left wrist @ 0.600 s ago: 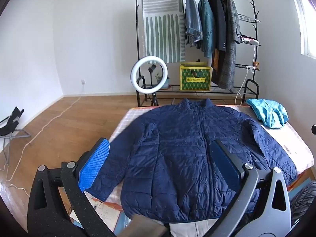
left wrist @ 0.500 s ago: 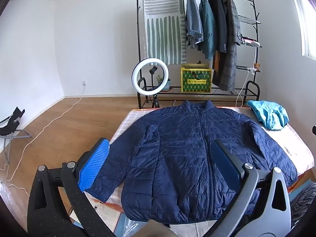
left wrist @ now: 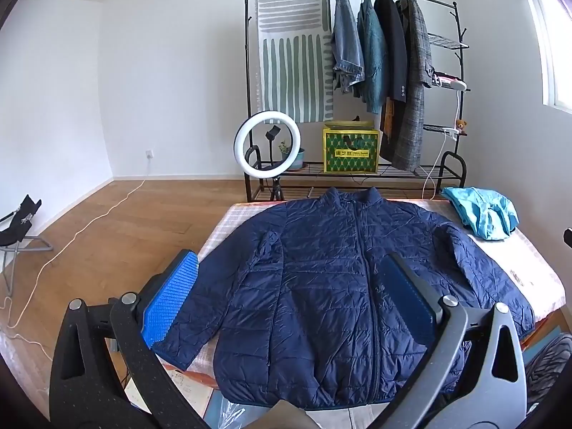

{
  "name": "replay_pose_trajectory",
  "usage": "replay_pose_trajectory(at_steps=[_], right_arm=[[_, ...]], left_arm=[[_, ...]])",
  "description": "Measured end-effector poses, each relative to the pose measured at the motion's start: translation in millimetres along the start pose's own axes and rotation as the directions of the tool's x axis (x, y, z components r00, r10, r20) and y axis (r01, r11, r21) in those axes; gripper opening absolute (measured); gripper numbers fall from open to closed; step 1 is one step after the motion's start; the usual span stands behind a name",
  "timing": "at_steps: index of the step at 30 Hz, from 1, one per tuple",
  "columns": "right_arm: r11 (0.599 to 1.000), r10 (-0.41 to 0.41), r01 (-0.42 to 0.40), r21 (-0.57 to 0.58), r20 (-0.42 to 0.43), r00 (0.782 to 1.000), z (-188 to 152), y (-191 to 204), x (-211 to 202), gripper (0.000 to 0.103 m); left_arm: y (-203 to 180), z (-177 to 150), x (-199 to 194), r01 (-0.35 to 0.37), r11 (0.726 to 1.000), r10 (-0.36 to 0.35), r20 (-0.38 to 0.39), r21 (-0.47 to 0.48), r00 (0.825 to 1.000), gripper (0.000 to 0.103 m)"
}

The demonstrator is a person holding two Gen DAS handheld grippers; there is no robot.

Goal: Fold large clothes

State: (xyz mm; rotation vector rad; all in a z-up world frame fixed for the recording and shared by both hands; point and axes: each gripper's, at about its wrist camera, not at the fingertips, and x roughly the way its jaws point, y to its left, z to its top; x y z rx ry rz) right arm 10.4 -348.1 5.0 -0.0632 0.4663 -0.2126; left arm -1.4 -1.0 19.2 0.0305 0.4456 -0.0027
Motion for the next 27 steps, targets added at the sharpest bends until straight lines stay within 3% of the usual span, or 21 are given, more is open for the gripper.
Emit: replay_pose_trajectory(at_steps=[27], right_arm=[[1.0,0.008,-0.008,0.005,0.0,1.0,2.8,1.4,-1.7,0.103]], left_arm=[[-3.0,4.1,-3.2,0.0,1.0,0.0,0.006,-0.001,1.0,0.103]])
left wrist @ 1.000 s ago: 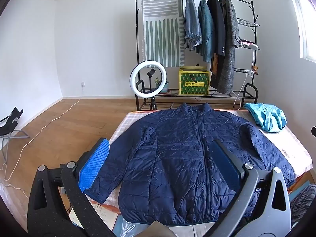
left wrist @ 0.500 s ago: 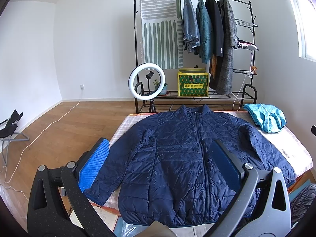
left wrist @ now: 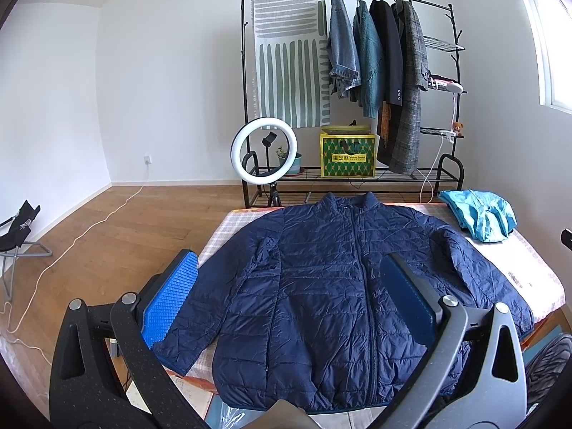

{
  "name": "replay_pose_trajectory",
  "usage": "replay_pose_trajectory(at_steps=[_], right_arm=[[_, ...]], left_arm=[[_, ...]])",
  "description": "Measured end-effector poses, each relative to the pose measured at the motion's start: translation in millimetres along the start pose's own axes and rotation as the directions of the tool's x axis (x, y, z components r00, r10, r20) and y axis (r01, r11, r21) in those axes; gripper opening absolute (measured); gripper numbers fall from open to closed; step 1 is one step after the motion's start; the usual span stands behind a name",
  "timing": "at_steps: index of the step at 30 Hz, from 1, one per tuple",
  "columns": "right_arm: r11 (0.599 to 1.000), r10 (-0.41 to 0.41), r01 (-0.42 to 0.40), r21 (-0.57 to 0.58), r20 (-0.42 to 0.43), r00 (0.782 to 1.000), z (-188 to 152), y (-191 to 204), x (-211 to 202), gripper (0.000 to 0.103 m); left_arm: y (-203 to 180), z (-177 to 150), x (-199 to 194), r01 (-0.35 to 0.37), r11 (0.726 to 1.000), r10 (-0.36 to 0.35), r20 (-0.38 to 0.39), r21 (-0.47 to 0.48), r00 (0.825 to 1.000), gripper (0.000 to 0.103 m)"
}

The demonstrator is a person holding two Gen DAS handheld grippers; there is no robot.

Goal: Fold large clothes

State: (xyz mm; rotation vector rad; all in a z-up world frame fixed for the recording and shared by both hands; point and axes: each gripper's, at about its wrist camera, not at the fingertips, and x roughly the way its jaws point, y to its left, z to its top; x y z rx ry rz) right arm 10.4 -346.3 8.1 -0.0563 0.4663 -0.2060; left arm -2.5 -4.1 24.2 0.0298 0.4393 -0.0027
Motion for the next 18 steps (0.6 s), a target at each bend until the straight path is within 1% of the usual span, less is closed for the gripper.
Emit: replay_pose_trajectory(at_steps=[10,18], right_arm=[[1.0,-0.004,0.004,0.01,-0.001,1.0,2.1,0.9,-0.3,0.103],[1.0,0.001,-0.001,0.017,-0.007,1.0,2.3,-0.8,1.1,0.103]], left_arm=[[-2.1,11.6,0.8,0.002,1.0,-0.002,0.002,0.003,1.0,0.103],[-2.6,8.3,0.0,0.001,1.0,-0.001,0.005,0.004,1.0,0.103]])
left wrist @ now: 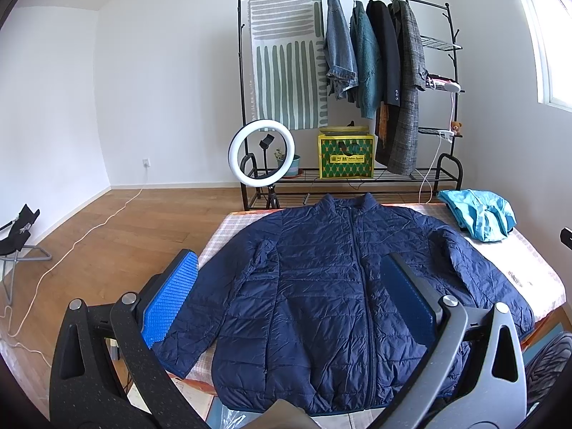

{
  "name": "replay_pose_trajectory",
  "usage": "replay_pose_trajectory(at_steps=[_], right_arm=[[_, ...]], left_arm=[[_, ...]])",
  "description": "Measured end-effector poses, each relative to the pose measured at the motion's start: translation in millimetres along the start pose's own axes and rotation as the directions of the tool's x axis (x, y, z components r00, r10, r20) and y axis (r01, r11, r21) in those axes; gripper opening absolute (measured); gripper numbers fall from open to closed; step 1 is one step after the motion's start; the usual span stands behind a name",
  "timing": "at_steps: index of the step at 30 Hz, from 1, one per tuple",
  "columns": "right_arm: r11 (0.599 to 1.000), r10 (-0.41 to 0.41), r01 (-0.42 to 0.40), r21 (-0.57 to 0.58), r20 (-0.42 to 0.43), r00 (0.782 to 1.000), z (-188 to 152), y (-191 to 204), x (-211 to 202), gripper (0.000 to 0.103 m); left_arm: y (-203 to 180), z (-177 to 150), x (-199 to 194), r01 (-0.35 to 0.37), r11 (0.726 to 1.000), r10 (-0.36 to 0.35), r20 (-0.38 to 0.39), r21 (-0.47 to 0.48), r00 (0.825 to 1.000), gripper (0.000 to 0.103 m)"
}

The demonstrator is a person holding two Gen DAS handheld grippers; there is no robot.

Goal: Fold large clothes

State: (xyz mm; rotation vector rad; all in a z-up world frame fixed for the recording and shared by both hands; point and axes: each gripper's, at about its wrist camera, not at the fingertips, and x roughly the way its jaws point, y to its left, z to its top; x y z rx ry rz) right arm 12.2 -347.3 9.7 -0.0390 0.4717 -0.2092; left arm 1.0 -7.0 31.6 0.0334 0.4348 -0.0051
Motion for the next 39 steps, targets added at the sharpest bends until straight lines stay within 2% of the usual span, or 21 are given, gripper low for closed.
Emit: replay_pose_trajectory(at_steps=[12,19,30,35,39], right_arm=[[1.0,0.002,-0.002,0.002,-0.001,1.0,-2,-2,2,0.103],[1.0,0.008,-0.008,-0.002,-0.001,1.0,-4,1,3,0.103],[0.999,0.034,-0.034,-0.008,-0.01,0.999,-2,13,11,0.103],[0.998,0.055,-0.055,-0.019,-0.015,0.998,2,23,21,0.103],[0.995,0.093,-0.094,-0.027,-0.016,0.996,8,36,35,0.103]], left_arm=[[-2,-4,-1,-0.002,1.0,0.002,0.003,0.001,1.0,0.103],[-3,6,1,-0.006,1.0,0.006,-0.003,0.002,1.0,0.103],[7,-8,19,-0.031,1.0,0.031,-0.016,0.001,0.999,0.103],[23,-10,33,-0.068,0.998,0.068,-0.029,-0.002,0.997,0.103],[56,-12,51,-0.117,0.993,0.117,-0.028,-0.032,0.993,0.103]])
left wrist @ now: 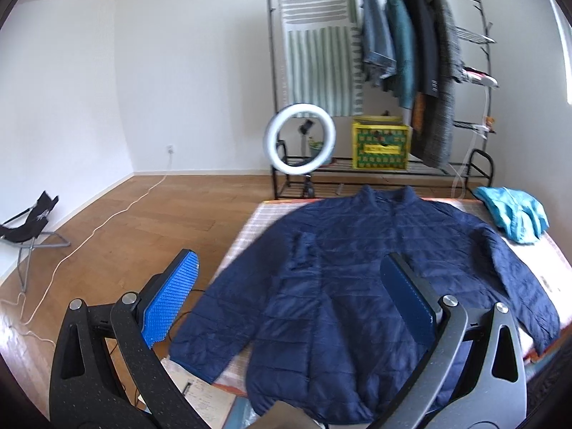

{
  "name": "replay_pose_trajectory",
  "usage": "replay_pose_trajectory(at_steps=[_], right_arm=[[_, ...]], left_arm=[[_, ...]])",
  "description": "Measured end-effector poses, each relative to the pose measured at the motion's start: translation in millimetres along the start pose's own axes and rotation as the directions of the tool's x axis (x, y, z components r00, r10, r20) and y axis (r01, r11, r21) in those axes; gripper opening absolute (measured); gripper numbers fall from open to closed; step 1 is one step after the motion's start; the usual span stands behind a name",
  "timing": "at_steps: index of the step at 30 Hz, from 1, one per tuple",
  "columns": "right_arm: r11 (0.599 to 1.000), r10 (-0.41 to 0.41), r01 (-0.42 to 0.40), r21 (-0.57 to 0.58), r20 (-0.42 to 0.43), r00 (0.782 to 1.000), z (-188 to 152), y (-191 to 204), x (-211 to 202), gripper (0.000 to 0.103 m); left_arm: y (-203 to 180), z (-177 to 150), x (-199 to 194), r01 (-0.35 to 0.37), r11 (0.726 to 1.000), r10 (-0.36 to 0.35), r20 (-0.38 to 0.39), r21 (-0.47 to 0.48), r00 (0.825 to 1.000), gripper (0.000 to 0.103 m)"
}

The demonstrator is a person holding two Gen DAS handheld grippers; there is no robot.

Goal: Fold large clothes
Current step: 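Grasp the side edge of the navy jacket with the left tool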

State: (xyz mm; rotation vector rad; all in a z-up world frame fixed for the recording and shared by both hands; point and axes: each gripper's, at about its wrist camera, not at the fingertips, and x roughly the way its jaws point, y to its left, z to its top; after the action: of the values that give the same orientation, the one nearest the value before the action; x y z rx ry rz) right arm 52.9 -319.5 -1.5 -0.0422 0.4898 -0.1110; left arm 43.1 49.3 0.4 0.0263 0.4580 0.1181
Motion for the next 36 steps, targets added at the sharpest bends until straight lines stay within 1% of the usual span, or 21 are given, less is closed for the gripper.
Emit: replay_pose_trajectory(at_steps=[4,6,7,9,10,11,12,14,15,17,19,23,25,27,29,30,31,33,34,35,36], right_arm=[[0.996,0.085,-0.085,0.013,-0.007,0.996,7,13,18,0.103],[0.992,0.122,-0.121,0.019,-0.014,0.992,11,20,28,0.103],[0.989,0.144,-0.144,0.018,-0.018,0.989,14,25,37,0.103],[0.986,0.164,-0.164,0.012,-0.027,0.986,18,33,48,0.103],[0.982,0.188,-0.188,0.006,-0.024,0.982,20,39,56,0.103],[0.976,0.217,-0.217,0.001,-0.009,0.976,21,43,62,0.103],[0.971,0.237,-0.237,-0.002,0.003,0.971,21,45,66,0.103],[0.956,0.295,-0.295,-0.008,0.029,0.955,21,53,79,0.103],[0.948,0.319,-0.318,-0.014,0.022,0.948,21,58,86,0.103],[0.941,0.335,-0.336,-0.031,-0.025,0.942,18,67,104,0.103],[0.935,0.352,-0.354,-0.021,-0.061,0.934,11,70,116,0.103],[0.921,0.385,-0.389,0.003,-0.137,0.913,1,77,132,0.103],[0.915,0.401,-0.404,0.012,-0.153,0.903,2,79,136,0.103],[0.911,0.409,-0.413,0.01,-0.152,0.9,4,83,134,0.103],[0.911,0.408,-0.413,-0.002,-0.146,0.901,4,87,132,0.103],[0.911,0.408,-0.413,-0.009,-0.145,0.902,4,89,131,0.103],[0.911,0.407,-0.413,-0.013,-0.144,0.902,4,90,130,0.103],[0.912,0.403,-0.41,-0.022,-0.143,0.904,3,94,131,0.103],[0.912,0.402,-0.409,-0.025,-0.142,0.905,3,95,131,0.103],[0.912,0.4,-0.408,-0.03,-0.141,0.905,2,96,131,0.103],[0.913,0.399,-0.407,-0.033,-0.141,0.906,2,97,131,0.103]], left_arm=[[39,-5,25,-0.077,0.996,0.077,0.021,-0.043,0.997,0.103],[57,-8,42,-0.109,0.992,0.109,0.005,-0.057,0.994,0.102],[69,-12,54,-0.121,0.99,0.12,-0.022,-0.071,0.993,0.102],[95,-20,79,-0.139,0.983,0.128,-0.093,-0.117,0.987,0.097],[103,-25,89,-0.148,0.981,0.134,-0.116,-0.127,0.984,0.094],[111,-31,99,-0.156,0.978,0.136,-0.146,-0.141,0.98,0.089],[124,-41,111,-0.156,0.971,0.122,-0.184,-0.183,0.975,0.085],[153,-64,138,-0.15,0.941,0.062,-0.281,-0.303,0.958,0.08],[166,-79,148,-0.167,0.918,0.045,-0.325,-0.359,0.945,0.079],[193,-113,167,-0.207,0.864,0.006,-0.402,-0.459,0.916,0.078],[206,-139,173,-0.253,0.825,-0.003,-0.451,-0.506,0.893,0.074],[221,-183,185,-0.321,0.789,-0.007,-0.531,-0.523,0.847,0.073],[226,-199,189,-0.332,0.77,-0.038,-0.559,-0.545,0.828,0.072],[236,-213,194,-0.343,0.74,-0.071,-0.575,-0.578,0.815,0.065],[239,-225,199,-0.352,0.701,-0.119,-0.588,-0.62,0.8,0.051],[240,-232,200,-0.35,0.677,-0.153,-0.589,-0.647,0.793,0.048],[241,-236,203,-0.351,0.664,-0.173,-0.592,-0.661,0.788,0.047],[239,-243,208,-0.35,0.648,-0.199,-0.594,-0.677,0.78,0.047],[237,-245,211,-0.35,0.648,-0.206,-0.598,-0.677,0.774,0.044],[235,-245,214,-0.348,0.651,-0.208,-0.6,-0.675,0.772,0.036],[234,-246,216,-0.345,0.656,-0.213,-0.603,-0.671,0.769,0.035]])
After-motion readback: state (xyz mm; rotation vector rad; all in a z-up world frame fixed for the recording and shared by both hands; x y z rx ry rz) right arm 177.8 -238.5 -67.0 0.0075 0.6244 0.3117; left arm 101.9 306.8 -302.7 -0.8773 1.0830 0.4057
